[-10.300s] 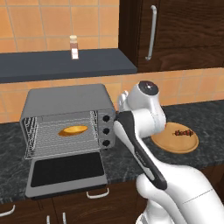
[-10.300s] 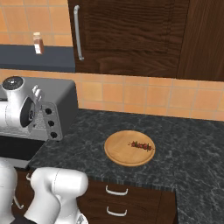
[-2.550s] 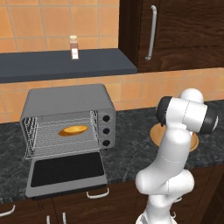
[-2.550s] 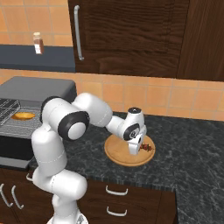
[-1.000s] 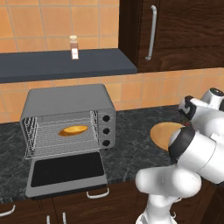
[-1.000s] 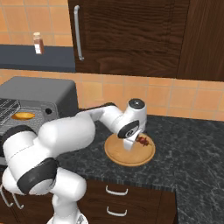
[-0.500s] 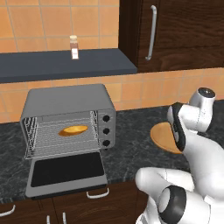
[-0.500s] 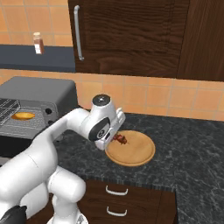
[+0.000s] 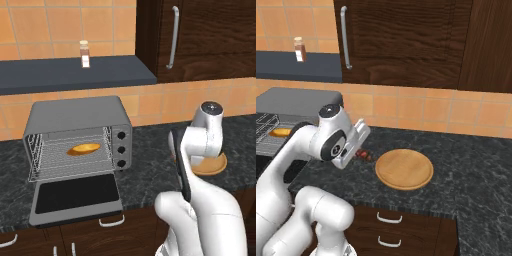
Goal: Pick up the kebab skewer and baguette bread, and place them inside the toaster oven. Close the toaster oven door and start by setting the timer.
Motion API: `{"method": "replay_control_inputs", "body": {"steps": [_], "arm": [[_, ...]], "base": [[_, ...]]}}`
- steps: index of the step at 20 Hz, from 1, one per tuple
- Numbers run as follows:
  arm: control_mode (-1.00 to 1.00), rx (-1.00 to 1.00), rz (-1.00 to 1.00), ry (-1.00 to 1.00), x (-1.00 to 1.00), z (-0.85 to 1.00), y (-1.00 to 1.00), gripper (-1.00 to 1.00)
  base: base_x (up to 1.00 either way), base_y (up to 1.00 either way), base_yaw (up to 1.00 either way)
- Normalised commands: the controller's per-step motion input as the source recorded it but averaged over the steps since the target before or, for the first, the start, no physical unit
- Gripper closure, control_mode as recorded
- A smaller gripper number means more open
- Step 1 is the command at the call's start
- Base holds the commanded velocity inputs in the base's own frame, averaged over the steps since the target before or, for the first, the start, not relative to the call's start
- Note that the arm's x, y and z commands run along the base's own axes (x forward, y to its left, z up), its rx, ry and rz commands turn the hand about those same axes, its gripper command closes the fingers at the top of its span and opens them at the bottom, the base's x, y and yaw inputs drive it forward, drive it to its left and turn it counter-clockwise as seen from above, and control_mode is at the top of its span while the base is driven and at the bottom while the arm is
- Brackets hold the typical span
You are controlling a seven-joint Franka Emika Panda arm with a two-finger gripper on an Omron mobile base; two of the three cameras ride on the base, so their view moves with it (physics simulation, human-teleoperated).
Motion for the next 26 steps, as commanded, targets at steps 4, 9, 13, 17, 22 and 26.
{"method": "replay_control_inputs", "body": {"steps": [4, 9, 13, 17, 22, 26], "arm": [[-1.00, -0.05, 0.00, -0.01, -0.27, 0.38, 1.00, 1.00], [-1.00, -0.06, 0.00, -0.01, -0.36, 0.30, 1.00, 1.00], [-1.00, -0.06, 0.00, 0.00, -0.21, 0.29, 1.00, 1.00], [-1.00, -0.09, 0.00, 0.00, -0.04, 0.09, 1.00, 1.00], [-1.00, -0.08, 0.00, 0.00, 0.09, 0.00, 0.97, 1.00], [-1.00, -0.01, 0.00, 0.00, 0.41, 0.00, 0.85, 1.00]], "base": [[0.00, 0.00, 0.00], [0.00, 0.00, 0.00], [0.00, 0.00, 0.00], [0.00, 0.00, 0.00], [0.00, 0.00, 0.00], [0.00, 0.00, 0.00]]}}
